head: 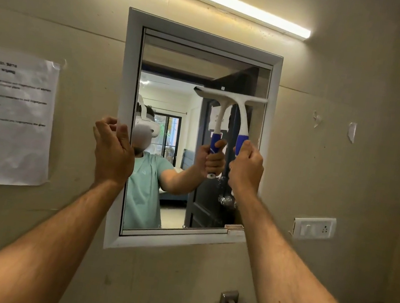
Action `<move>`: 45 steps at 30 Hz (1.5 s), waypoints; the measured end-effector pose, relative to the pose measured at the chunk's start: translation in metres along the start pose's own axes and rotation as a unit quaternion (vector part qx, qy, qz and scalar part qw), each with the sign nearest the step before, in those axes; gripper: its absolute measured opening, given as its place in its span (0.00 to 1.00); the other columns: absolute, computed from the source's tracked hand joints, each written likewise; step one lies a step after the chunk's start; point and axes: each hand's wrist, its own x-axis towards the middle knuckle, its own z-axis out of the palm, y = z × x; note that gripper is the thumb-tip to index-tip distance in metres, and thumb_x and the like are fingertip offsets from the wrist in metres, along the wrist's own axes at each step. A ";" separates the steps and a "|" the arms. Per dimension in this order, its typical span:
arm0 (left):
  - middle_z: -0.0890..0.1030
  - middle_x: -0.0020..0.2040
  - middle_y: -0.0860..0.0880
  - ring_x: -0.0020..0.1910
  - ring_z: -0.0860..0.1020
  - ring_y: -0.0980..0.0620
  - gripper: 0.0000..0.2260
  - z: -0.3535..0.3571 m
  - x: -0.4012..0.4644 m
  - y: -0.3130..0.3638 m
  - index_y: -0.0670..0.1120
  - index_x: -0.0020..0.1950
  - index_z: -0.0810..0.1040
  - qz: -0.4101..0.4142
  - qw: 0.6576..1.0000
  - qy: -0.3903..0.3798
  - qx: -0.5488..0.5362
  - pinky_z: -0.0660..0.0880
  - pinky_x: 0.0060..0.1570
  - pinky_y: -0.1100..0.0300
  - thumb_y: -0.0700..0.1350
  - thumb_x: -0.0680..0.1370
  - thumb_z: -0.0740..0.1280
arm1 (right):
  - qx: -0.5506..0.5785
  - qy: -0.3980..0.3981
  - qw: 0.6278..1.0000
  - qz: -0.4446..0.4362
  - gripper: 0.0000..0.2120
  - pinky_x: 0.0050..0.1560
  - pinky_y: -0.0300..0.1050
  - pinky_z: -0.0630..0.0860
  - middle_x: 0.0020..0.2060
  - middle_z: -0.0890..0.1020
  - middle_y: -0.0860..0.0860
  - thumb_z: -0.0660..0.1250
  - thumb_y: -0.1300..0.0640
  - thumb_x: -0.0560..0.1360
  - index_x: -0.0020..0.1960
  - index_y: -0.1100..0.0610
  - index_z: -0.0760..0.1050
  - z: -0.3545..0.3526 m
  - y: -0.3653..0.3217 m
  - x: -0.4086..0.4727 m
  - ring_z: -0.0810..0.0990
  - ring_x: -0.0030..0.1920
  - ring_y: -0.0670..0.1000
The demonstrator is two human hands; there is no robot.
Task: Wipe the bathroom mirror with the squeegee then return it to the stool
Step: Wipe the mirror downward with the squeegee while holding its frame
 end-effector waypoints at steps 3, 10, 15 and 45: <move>0.70 0.58 0.39 0.46 0.70 0.52 0.16 0.000 0.001 0.000 0.38 0.62 0.64 -0.006 1.000 0.004 -0.002 0.68 0.43 0.58 0.50 0.83 0.54 | -0.004 -0.003 1.000 0.003 0.13 0.42 0.46 0.76 0.39 0.77 0.50 0.51 0.46 0.84 0.44 0.45 0.68 -0.003 0.017 -0.020 0.78 0.41 0.51; 0.70 0.58 0.39 0.45 0.69 0.53 0.16 0.002 0.001 0.003 0.38 0.62 0.64 0.000 1.000 0.003 -0.006 0.67 0.42 0.59 0.50 0.83 0.54 | -0.005 0.013 1.000 0.003 0.16 0.45 0.53 0.81 0.42 0.80 0.53 0.51 0.42 0.83 0.50 0.48 0.74 0.000 -0.001 -0.003 0.81 0.43 0.56; 0.70 0.58 0.39 0.44 0.69 0.54 0.16 0.000 -0.003 -0.001 0.38 0.61 0.64 -0.006 1.000 -0.007 -0.012 0.68 0.42 0.61 0.51 0.83 0.54 | -0.018 0.000 1.000 0.023 0.19 0.49 0.55 0.79 0.45 0.79 0.55 0.50 0.41 0.83 0.56 0.51 0.74 -0.003 0.012 -0.009 0.78 0.44 0.54; 0.70 0.57 0.41 0.40 0.71 0.54 0.17 -0.007 0.009 -0.005 0.39 0.61 0.66 0.010 0.998 -0.043 -0.040 0.59 0.30 0.75 0.52 0.83 0.54 | -0.085 0.072 0.993 0.030 0.18 0.37 0.41 0.70 0.37 0.74 0.51 0.50 0.43 0.83 0.47 0.53 0.71 0.013 0.011 -0.063 0.74 0.37 0.47</move>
